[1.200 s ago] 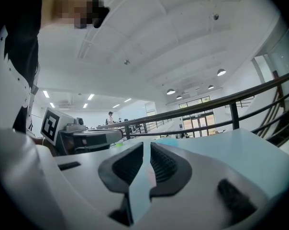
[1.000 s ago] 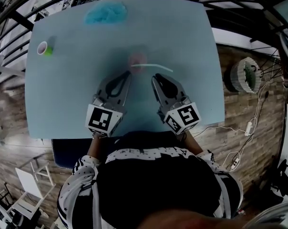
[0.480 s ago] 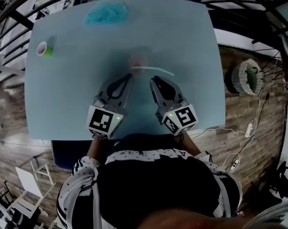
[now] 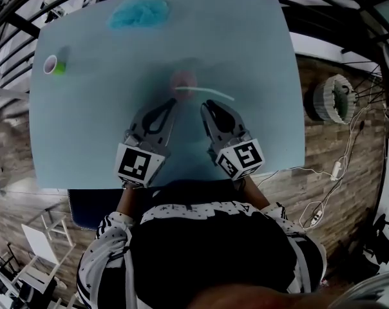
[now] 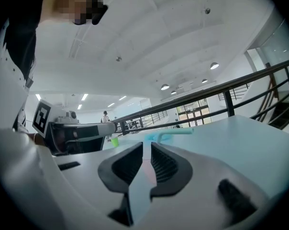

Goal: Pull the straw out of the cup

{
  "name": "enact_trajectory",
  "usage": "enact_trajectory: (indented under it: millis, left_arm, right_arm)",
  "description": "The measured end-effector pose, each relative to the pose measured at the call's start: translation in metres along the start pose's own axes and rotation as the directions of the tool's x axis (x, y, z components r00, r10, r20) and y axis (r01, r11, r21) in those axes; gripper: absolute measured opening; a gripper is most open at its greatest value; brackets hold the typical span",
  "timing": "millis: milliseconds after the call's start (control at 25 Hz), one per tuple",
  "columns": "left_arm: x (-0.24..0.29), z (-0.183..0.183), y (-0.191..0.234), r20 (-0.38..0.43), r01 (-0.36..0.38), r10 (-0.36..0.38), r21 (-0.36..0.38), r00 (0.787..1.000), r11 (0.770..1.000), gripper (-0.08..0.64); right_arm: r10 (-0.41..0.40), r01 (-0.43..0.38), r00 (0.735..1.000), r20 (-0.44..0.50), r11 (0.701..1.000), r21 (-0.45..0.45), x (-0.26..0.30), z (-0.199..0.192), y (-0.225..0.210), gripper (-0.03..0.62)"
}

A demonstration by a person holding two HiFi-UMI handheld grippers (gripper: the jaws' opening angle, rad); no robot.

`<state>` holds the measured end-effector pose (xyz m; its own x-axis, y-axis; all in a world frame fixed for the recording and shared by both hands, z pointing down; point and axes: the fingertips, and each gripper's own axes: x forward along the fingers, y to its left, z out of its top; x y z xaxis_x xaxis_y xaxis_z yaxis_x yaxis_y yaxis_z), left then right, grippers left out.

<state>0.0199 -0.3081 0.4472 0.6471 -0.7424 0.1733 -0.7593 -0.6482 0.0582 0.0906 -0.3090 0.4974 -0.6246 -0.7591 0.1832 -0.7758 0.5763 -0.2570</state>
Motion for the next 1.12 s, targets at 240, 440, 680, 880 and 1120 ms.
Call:
enact_trajectory:
  millis: [240, 440, 680, 880, 1120]
  left_arm:
    - [0.004, -0.002, 0.004, -0.007, -0.015, 0.015, -0.004, 1.000, 1.000, 0.014]
    - [0.005, -0.002, 0.004, -0.012, -0.022, 0.022, -0.005, 1.000, 1.000, 0.015]
    - [0.006, -0.003, 0.007, -0.006, -0.031, 0.031, -0.013, 1.000, 0.999, 0.015]
    - [0.002, -0.007, 0.010, -0.021, -0.036, 0.035, -0.025, 0.999, 0.999, 0.014]
    - [-0.002, -0.007, 0.011, -0.023, -0.045, 0.044, -0.026, 0.999, 0.999, 0.015]
  right_arm:
    - [-0.002, 0.002, 1.000, -0.019, 1.000, 0.000, 0.006, -0.007, -0.009, 0.069]
    - [-0.014, 0.014, 1.000, -0.019, 1.000, 0.011, 0.009, -0.010, -0.016, 0.071]
    - [-0.023, 0.023, 1.000, -0.015, 1.000, 0.012, 0.017, -0.011, -0.022, 0.071]
    - [-0.025, 0.025, 1.000, -0.014, 1.000, 0.009, 0.023, -0.009, -0.023, 0.071]
    - [-0.028, 0.028, 1.000, -0.011, 1.000, 0.008, 0.027, -0.008, -0.026, 0.071]
